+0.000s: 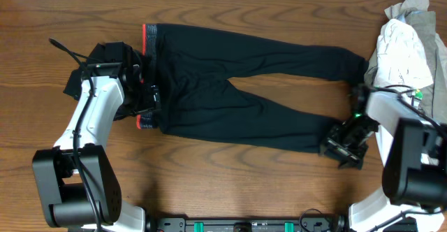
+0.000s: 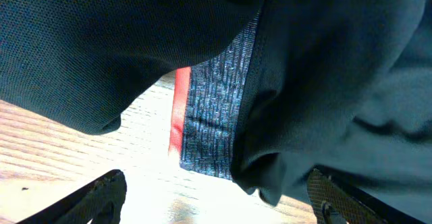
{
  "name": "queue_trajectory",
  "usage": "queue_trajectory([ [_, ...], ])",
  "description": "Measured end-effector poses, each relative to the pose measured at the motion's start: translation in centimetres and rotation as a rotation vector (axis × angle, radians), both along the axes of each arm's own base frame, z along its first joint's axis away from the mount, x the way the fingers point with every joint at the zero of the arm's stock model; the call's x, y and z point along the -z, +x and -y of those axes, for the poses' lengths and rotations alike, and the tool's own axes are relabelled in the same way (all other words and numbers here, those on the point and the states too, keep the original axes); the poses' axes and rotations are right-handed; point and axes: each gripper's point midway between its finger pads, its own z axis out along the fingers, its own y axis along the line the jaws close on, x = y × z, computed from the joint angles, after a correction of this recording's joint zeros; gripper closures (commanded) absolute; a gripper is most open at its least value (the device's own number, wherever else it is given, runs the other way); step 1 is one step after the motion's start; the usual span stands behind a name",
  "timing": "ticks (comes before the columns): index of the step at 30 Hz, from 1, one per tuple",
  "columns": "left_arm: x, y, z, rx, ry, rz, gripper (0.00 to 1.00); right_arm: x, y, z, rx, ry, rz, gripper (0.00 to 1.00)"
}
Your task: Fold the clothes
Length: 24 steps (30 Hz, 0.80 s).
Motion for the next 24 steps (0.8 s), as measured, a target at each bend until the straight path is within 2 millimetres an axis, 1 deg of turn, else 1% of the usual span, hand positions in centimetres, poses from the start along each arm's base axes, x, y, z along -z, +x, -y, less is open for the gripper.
queue_trajectory([
  [3,0.0,0.0,0.0,0.0,0.0,0.0,0.12,-1.3,0.7,1.5,0.01,-0.014,0.082,0.32],
  [6,0.0,0.0,0.0,0.0,0.0,0.0,0.12,-2.9,0.9,2.8,0.037,-0.031,0.149,0.3],
  [9,0.0,0.0,0.0,0.0,0.0,0.0,0.11,-3.5,0.9,3.8,0.068,-0.045,0.179,0.29],
  [10,0.0,0.0,0.0,0.0,0.0,0.0,0.11,-3.5,0.8,4.0,0.074,-0.047,0.179,0.29],
  [11,0.0,0.0,0.0,0.0,0.0,0.0,0.08,-3.5,0.8,4.2,0.079,-0.051,0.178,0.29],
  [17,0.0,-0.2,0.0,0.0,0.0,-0.007,0.07,-1.9,-0.2,4.4,0.105,-0.084,0.159,0.28],
  [21,0.0,-0.2,0.0,0.0,0.0,-0.01,0.07,-0.9,-0.1,4.6,0.138,-0.11,0.176,0.27],
  [24,0.0,-0.3,0.0,0.0,0.0,-0.013,0.07,0.0,0.3,4.8,0.172,-0.132,0.202,0.32],
])
